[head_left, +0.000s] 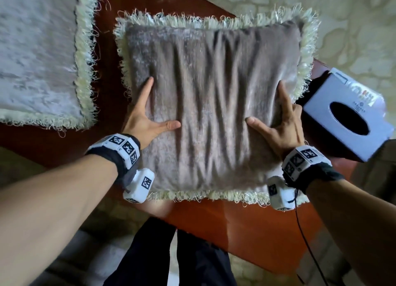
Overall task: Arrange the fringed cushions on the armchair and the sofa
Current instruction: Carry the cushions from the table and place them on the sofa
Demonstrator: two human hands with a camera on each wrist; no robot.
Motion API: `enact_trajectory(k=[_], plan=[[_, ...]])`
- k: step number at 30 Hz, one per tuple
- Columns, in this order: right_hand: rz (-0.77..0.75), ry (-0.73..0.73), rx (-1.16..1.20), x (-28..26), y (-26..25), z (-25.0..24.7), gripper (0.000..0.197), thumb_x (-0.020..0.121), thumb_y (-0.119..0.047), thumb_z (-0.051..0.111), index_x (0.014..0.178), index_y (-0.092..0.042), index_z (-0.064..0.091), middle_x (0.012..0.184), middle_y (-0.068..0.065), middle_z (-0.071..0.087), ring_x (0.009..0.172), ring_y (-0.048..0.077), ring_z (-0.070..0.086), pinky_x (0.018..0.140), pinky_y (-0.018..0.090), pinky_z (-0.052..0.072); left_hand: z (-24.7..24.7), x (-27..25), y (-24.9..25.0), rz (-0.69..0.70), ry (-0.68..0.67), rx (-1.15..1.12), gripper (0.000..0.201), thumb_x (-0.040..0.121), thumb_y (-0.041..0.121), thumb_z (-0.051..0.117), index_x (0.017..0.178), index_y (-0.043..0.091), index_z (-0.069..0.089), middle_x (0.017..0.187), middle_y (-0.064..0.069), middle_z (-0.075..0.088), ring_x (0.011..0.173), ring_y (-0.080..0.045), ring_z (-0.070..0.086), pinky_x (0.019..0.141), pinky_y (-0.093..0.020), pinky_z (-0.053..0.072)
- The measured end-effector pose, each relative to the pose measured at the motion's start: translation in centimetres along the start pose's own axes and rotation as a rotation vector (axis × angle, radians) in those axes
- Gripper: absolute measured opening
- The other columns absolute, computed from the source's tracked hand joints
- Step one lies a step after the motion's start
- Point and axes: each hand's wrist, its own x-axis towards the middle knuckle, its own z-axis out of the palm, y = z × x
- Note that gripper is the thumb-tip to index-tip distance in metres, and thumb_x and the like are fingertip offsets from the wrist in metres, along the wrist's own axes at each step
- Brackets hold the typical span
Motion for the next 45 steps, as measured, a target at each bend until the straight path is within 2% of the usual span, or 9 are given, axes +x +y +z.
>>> enact_trajectory(k=[4,8,12,16,20,29,35,39,45], plan=[[-0.084,0.027,-0.052,-2.2,-3.7,-0.9,0.107,0.068,-0.064,0.077,0.155,-0.045,0.016,0.123,0.002,0.039,0.117,0.010,0.034,0.103,0.020,0.026,-3.0,-3.0,0.4,0.024,0.045,-0.076,0.120,0.058,0.045,0.088,0.154,0.046,0.016,0.164,0.013,0.015,0.142,0.004,0.015,0.119,-0.030,0.019],[-0.187,0.048,-0.072,-4.9,-9.5,-1.6,0.107,0.068,-0.065,0.077,0.154,-0.047,0.017,0.131,0.006,0.043,0.128,0.021,0.038,0.110,0.030,0.030,-7.6,-7.6,2.0,0.064,0.139,-0.122,0.119,0.059,0.039,0.088,0.155,0.044,0.018,0.164,0.012,0.016,0.138,0.005,0.016,0.112,-0.022,0.019],[-0.364,0.034,-0.076,-7.9,-17.5,-2.1,0.110,0.071,-0.065,0.077,0.157,-0.038,0.014,0.151,-0.005,0.038,0.134,0.028,0.033,0.116,0.045,0.026,-14.3,-13.5,3.5,0.126,0.275,-0.143,0.119,0.058,0.042,0.088,0.154,0.046,0.019,0.163,0.012,0.020,0.138,0.004,0.019,0.110,-0.021,0.021],[-0.517,0.057,-0.140,-12.6,-27.6,-1.6,0.110,0.071,-0.071,0.070,0.158,-0.035,0.012,0.149,-0.001,0.042,0.131,0.026,0.035,0.111,0.040,0.030,-22.6,-20.6,4.3,0.161,0.408,-0.171,0.120,0.054,0.047,0.088,0.152,0.051,0.019,0.163,0.012,0.022,0.137,0.002,0.020,0.110,-0.025,0.022],[-0.659,-0.003,-0.116,-17.7,-38.3,1.3,0.109,0.071,-0.072,0.066,0.159,-0.031,0.013,0.132,-0.014,0.041,0.123,0.020,0.033,0.104,0.033,0.029,-31.4,-28.5,3.7,0.209,0.557,-0.221,0.118,0.056,0.042,0.088,0.153,0.048,0.021,0.161,0.017,0.022,0.137,0.006,0.021,0.112,-0.022,0.023],[-1.004,-0.244,-0.115,-28.3,-58.7,13.1,0.109,0.071,-0.066,0.066,0.159,-0.029,0.013,0.136,-0.005,0.042,0.116,0.024,0.035,0.096,0.036,0.030,-46.2,-46.2,-2.6,0.146,0.989,-0.315,0.120,0.057,0.032,0.091,0.153,0.048,0.022,0.157,0.025,0.019,0.136,0.013,0.017,0.111,-0.017,0.019],[-1.161,-0.483,-0.128,-34.7,-68.4,22.8,0.108,0.066,-0.076,0.067,0.153,-0.052,0.006,0.135,0.015,0.038,0.125,0.033,0.041,0.104,0.048,0.038,-50.0,-56.1,-8.5,0.017,1.296,-0.358,0.123,0.053,0.037,0.093,0.152,0.049,0.021,0.159,0.027,0.018,0.143,0.009,0.017,0.112,-0.014,0.024],[-1.224,-0.678,-0.163,-39.9,-73.8,28.4,0.111,0.061,-0.072,0.071,0.149,-0.060,0.004,0.147,0.017,0.027,0.137,0.040,0.035,0.111,0.052,0.034,-49.9,-62.7,-10.2,-0.154,1.534,-0.346,0.125,0.043,0.053,0.093,0.144,0.063,0.019,0.157,0.010,0.028,0.142,-0.009,0.030,0.117,-0.039,0.033],[-1.417,-0.890,-0.189,-49.3,-77.5,36.0,0.111,0.067,-0.055,0.081,0.151,-0.055,0.008,0.152,0.017,0.023,0.137,0.043,0.034,0.109,0.059,0.035,-46.5,-69.8,-12.0,-0.397,1.817,-0.374,0.121,0.049,0.044,0.095,0.138,0.065,0.016,0.140,-0.002,0.033,0.135,-0.029,0.039,0.112,-0.047,0.039]])
